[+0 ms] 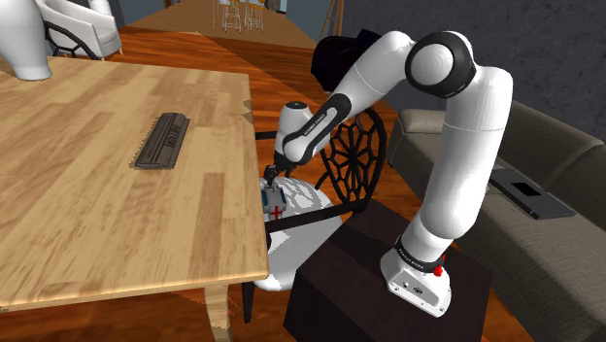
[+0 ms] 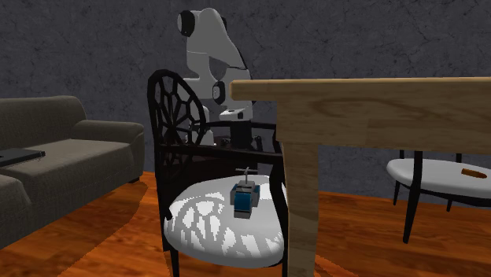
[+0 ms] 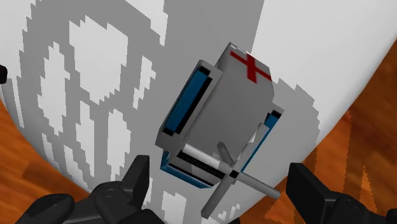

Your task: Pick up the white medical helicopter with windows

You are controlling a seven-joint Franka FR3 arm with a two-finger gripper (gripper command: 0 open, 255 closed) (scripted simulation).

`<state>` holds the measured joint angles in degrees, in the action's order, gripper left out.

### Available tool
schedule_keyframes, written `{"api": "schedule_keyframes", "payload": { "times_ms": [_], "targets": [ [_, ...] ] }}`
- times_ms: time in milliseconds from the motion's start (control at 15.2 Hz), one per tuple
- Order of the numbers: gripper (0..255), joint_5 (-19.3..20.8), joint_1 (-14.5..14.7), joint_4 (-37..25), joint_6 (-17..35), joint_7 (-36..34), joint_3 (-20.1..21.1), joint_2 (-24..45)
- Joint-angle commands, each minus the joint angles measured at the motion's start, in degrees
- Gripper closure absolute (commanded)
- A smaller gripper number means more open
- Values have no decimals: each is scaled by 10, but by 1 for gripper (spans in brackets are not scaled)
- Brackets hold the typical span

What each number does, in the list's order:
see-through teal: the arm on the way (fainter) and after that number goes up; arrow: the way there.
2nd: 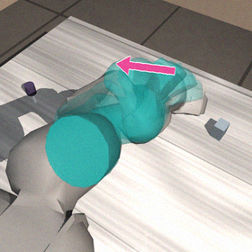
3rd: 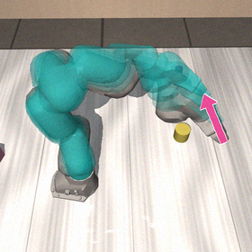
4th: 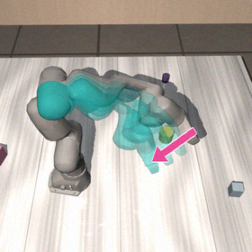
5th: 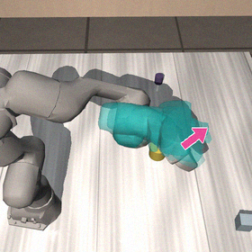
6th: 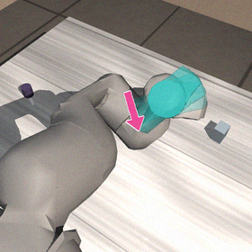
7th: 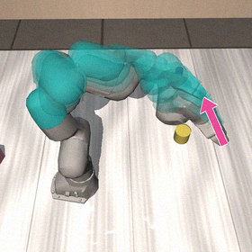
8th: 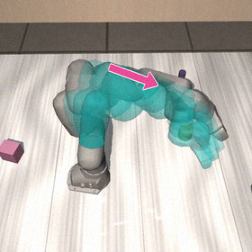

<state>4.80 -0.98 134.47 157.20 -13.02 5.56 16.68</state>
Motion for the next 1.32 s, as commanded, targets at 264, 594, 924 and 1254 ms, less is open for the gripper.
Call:
{"api": "schedule_keyframes", "payload": {
  "times_ms": [264, 594, 924, 1254],
  "targets": [
    [255, 7, 3, -5, 23, -5, -5, 27],
    [255, 7, 3, -5, 23, -5, -5, 27],
    [255, 5, 2, -2, 17, -4, -3, 19],
    [255, -5, -2, 0, -17, 4, 3, -18]
  ]
}}
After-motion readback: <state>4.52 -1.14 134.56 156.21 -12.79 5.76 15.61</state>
